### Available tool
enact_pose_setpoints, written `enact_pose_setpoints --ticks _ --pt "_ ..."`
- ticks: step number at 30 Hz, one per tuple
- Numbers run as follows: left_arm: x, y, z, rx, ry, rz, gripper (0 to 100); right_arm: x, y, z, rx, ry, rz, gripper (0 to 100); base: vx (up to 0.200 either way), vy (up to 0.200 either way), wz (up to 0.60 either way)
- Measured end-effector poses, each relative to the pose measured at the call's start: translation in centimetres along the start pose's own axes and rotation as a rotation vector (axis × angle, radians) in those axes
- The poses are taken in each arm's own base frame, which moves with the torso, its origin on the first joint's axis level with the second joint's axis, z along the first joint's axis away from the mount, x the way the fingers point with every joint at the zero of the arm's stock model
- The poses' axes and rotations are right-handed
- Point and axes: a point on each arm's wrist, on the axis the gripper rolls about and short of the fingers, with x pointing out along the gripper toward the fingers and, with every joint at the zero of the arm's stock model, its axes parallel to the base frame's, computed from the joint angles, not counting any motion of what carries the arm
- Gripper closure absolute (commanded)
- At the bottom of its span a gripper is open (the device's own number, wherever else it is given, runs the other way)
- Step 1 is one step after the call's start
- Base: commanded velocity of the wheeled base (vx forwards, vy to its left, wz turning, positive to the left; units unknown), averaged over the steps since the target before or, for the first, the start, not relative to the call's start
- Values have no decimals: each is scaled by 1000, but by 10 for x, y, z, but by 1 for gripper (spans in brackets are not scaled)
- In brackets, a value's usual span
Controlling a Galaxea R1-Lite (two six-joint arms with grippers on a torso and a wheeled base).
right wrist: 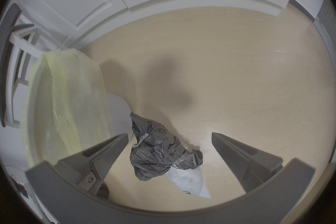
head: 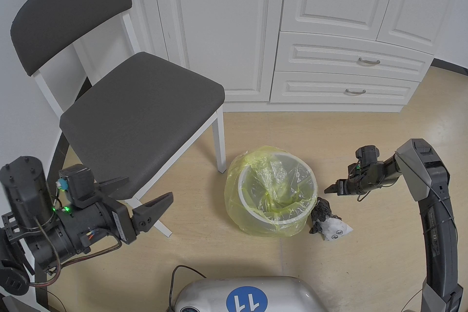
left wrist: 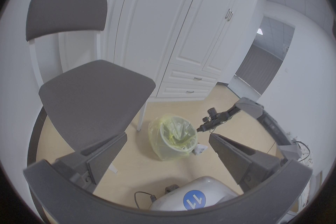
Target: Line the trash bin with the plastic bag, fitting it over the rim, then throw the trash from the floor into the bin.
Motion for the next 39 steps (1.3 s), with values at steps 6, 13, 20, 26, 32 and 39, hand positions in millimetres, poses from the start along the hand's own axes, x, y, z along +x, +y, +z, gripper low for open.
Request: enact_pose_setpoints --ticks 6,13,20,26,32,39 --pt "-21 -1 5 2 -67 -19 0 19 5 -3 -76 93 -6 0 0 0 0" --pt "-30 0 9 2 -103 -18 0 35 5 -26 -141 243 11 0 0 0 0" --pt "-32 1 12 9 -125 -9 0 42 6 -34 -139 258 51 0 0 0 0" --pt "-33 1 12 26 -128 -8 0 44 7 -36 -139 261 61 0 0 0 0" --pt "-34 1 13 38 -132 -8 0 41 10 -32 -148 248 126 0 0 0 0" --pt "-35 1 12 50 -132 -7 0 27 13 -22 -183 215 232 0 0 0 0"
